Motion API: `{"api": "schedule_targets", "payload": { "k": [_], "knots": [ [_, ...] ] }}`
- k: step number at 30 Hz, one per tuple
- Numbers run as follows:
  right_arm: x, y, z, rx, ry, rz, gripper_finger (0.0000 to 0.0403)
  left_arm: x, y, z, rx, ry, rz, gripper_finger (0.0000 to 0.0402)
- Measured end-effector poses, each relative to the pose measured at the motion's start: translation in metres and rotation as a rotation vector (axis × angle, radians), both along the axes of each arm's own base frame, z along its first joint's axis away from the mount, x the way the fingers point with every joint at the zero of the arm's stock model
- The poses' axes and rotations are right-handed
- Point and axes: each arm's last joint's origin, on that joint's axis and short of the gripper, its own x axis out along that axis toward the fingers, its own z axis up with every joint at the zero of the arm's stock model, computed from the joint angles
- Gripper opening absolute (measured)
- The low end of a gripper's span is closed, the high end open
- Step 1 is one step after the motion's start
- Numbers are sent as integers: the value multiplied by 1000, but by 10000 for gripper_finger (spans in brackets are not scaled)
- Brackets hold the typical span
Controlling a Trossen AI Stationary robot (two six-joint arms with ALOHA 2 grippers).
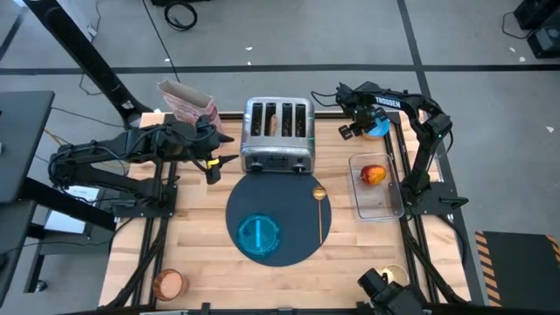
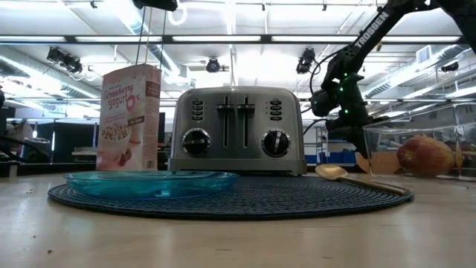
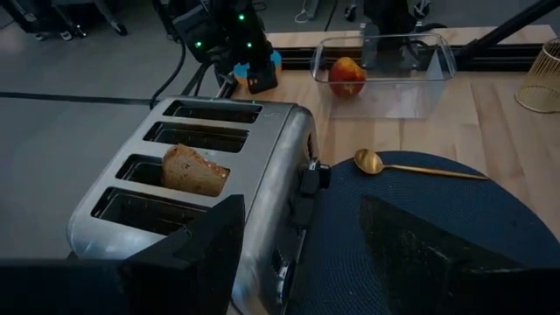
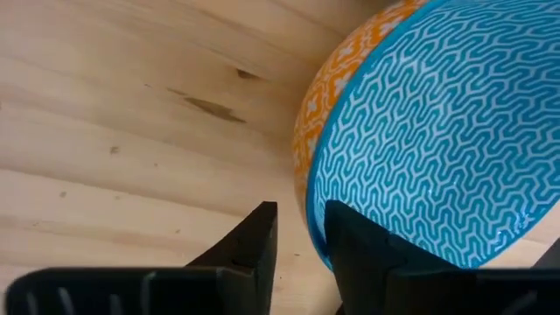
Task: Arrange a breakfast setting
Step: Put the orange and blue bowl on the blue table mat
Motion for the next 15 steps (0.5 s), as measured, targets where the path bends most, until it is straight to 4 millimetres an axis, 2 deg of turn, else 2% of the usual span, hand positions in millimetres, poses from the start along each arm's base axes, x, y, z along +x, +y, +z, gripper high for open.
{"api": "schedule_targets", "payload": {
  "k": [9, 13, 15],
  "knots": [
    [0, 1, 0, 21, -23, -7, 24, 0, 0, 0, 13, 5, -6, 231],
    [1, 1, 0, 20, -32, -5, 16, 0, 0, 0, 13, 5, -6, 231],
    [1, 1, 0, 24, -38, -8, 26, 0, 0, 0, 14, 5, -6, 231]
  ]
}}
